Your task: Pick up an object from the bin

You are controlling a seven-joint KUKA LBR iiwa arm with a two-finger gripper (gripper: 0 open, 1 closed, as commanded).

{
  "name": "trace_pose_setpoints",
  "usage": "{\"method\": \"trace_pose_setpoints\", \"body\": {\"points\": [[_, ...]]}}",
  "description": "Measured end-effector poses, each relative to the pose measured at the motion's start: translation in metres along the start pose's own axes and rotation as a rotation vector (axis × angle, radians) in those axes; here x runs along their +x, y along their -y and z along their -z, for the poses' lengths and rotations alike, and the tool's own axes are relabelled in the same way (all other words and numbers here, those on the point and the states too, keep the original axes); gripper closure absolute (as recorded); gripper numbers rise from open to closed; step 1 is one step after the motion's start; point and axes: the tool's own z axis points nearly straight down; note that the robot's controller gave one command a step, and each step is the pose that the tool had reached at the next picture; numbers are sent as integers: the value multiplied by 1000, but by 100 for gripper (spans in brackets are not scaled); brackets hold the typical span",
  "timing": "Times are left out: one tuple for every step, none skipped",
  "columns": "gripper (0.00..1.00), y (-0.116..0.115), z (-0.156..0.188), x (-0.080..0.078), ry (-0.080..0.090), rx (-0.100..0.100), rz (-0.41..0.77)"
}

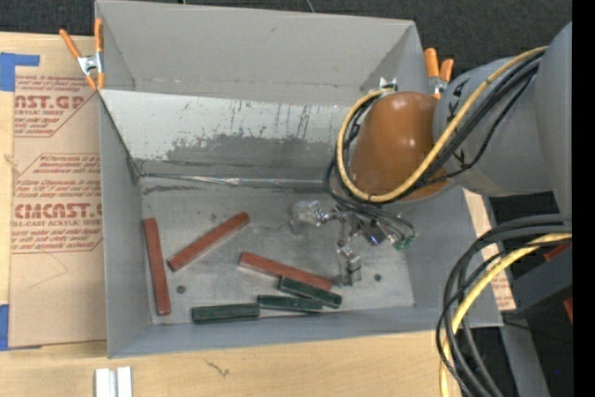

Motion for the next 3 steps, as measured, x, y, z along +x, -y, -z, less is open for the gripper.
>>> {"method": "trace_pose_setpoints", "body": {"points": [[0, -7, 1, -1, 0, -4, 47], [0, -39, -4, 23, 4, 2, -43], [100, -32, -6, -41, 2, 0, -28]]}}
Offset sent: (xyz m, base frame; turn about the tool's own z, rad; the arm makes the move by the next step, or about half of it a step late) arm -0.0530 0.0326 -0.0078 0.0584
